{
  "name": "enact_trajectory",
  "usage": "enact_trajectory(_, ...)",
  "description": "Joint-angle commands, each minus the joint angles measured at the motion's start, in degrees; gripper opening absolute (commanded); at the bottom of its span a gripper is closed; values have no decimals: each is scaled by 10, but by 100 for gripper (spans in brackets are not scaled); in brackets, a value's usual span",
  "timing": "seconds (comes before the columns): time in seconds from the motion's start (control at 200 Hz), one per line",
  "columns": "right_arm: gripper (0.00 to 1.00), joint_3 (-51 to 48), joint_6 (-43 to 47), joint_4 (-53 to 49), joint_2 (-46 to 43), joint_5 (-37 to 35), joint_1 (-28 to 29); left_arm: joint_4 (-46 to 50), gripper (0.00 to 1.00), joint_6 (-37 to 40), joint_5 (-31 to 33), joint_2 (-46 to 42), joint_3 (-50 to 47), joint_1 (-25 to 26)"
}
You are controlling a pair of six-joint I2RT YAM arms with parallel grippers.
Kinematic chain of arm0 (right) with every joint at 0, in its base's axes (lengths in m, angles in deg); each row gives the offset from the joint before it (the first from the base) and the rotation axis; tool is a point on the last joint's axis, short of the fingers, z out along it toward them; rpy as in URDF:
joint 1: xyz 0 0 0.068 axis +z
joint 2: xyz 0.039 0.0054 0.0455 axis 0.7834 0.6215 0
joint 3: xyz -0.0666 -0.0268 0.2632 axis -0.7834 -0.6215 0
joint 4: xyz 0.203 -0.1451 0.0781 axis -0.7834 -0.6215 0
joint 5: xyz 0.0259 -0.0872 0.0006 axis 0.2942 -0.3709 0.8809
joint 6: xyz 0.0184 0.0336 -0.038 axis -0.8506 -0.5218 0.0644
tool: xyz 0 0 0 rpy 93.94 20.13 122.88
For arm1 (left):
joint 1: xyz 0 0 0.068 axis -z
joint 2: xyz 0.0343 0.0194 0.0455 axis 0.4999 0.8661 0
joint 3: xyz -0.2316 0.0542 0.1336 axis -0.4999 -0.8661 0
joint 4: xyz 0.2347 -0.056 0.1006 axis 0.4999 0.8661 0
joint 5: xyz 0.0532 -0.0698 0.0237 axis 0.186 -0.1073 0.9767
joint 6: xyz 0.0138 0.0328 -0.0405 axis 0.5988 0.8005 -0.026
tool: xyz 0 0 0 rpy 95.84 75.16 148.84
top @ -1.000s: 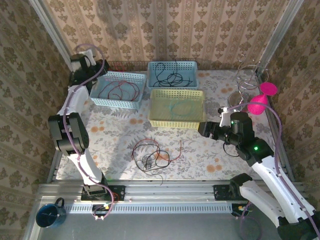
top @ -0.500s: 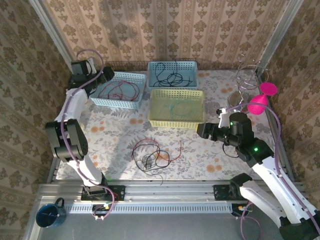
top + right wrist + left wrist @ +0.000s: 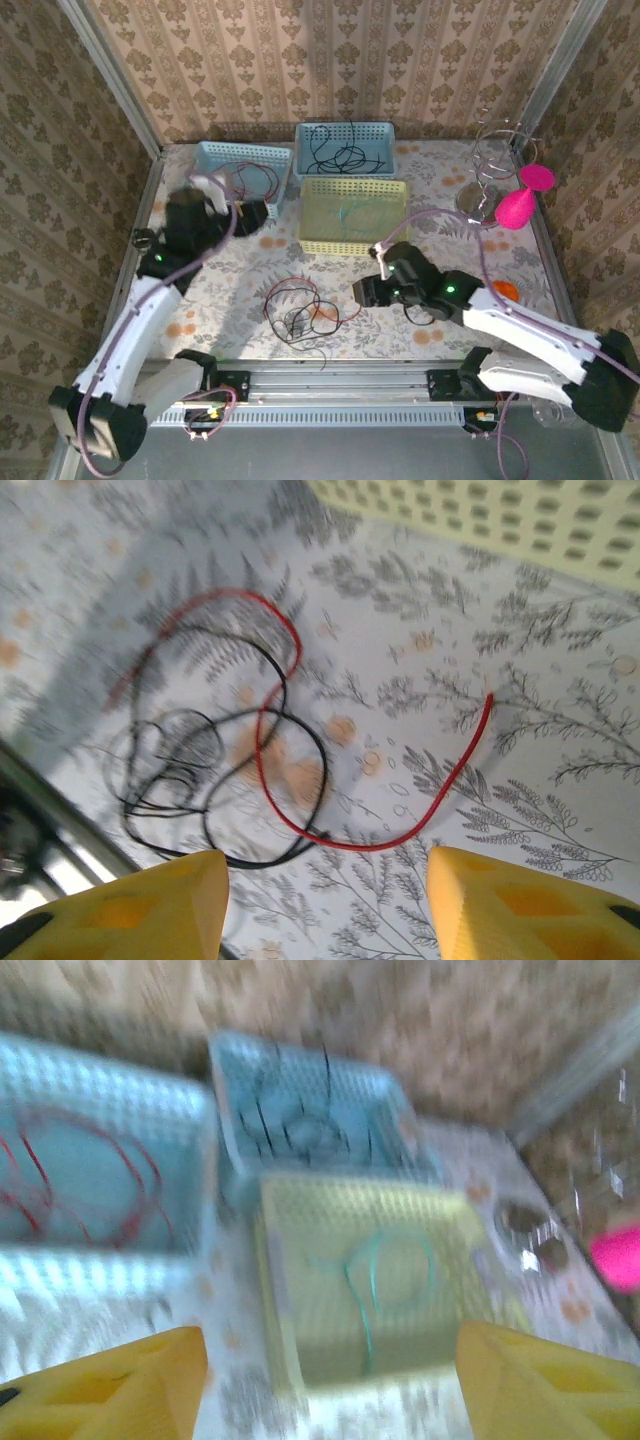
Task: Untangle the cables
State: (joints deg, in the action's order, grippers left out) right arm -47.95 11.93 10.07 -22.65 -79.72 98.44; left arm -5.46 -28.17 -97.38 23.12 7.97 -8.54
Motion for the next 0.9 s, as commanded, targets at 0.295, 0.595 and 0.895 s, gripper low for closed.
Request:
enact_trajectory(0.295,55,158,111,35,316,-108,122,-2,60,-166,89,-83,-284,92)
enact_trajectory(0.595,52,185,93,61,364,-46,157,-22,57,-169,121,-62,-317,91)
enact_trajectory(0.895,56,222,75,77,449,-45,154,2,57,-158,125,-105,-311,90)
